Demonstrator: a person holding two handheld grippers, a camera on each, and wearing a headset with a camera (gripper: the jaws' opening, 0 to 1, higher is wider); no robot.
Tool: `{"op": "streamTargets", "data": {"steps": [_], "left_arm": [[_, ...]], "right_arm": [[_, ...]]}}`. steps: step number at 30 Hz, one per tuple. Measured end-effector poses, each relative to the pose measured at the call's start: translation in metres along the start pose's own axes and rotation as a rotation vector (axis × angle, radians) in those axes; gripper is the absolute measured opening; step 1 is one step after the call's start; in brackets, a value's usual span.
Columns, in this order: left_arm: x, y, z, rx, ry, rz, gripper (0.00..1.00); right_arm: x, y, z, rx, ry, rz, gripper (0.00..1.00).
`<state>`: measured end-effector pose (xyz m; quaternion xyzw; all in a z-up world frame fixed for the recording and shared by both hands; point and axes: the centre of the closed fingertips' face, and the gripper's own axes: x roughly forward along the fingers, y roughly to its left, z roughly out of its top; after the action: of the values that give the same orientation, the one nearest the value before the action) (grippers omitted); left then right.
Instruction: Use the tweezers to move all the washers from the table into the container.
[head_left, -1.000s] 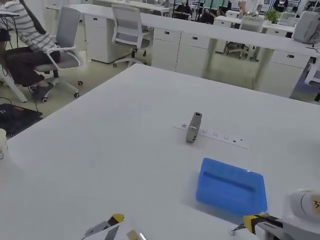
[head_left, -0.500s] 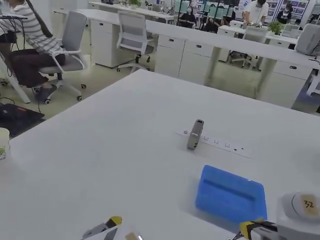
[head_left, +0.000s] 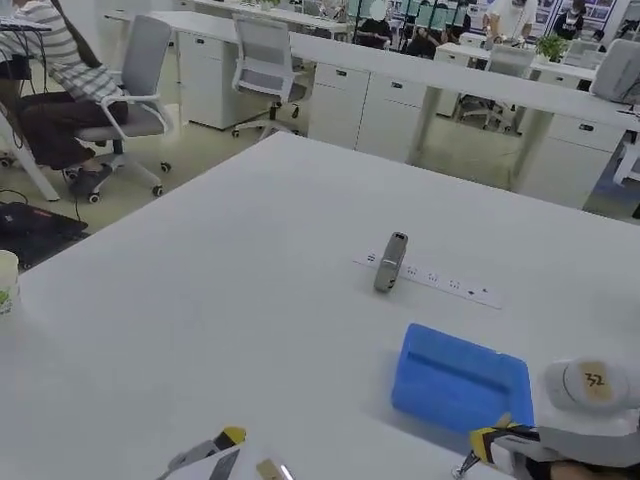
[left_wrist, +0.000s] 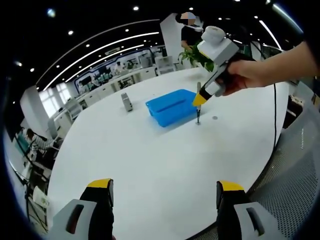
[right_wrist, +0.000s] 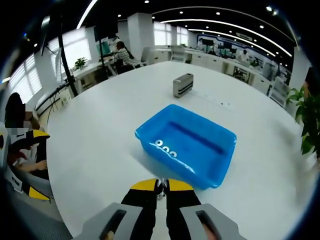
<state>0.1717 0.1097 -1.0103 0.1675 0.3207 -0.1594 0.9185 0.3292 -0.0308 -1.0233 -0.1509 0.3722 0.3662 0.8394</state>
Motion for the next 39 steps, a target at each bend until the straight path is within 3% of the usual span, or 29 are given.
{"op": "streamTargets", "data": {"steps": [6,8,12,26,39], "left_arm": [[-0.001,0.002,0.001,-0.009,-0.008,0.009,0.86],[-0.001,0.002,0.001,-0.007,-0.006,0.008,0.86],[-0.001,0.001,0.001,0.005,-0.005,0.005,0.86],[-0.001,-0.001,0.001,0.007,-0.005,-0.006,0.86],[-0.001,0.000,0.000,0.004,-0.007,-0.008,0.85]], "right_arm": [[0.001,0.005,0.002,-0.031,-0.030,-0.009,0.02],[0.001,0.000,0.004,-0.076,-0.068,-0.050,0.01],[-0.002,-0.002,0.001,-0.002,-0.101,-0.057,0.01],[-0.011,0.002,-0.002,-0.025,-0.077,-0.043,0.00],[-0.033,0.003,0.019,-0.057,-0.117,-0.036,0.00]]}}
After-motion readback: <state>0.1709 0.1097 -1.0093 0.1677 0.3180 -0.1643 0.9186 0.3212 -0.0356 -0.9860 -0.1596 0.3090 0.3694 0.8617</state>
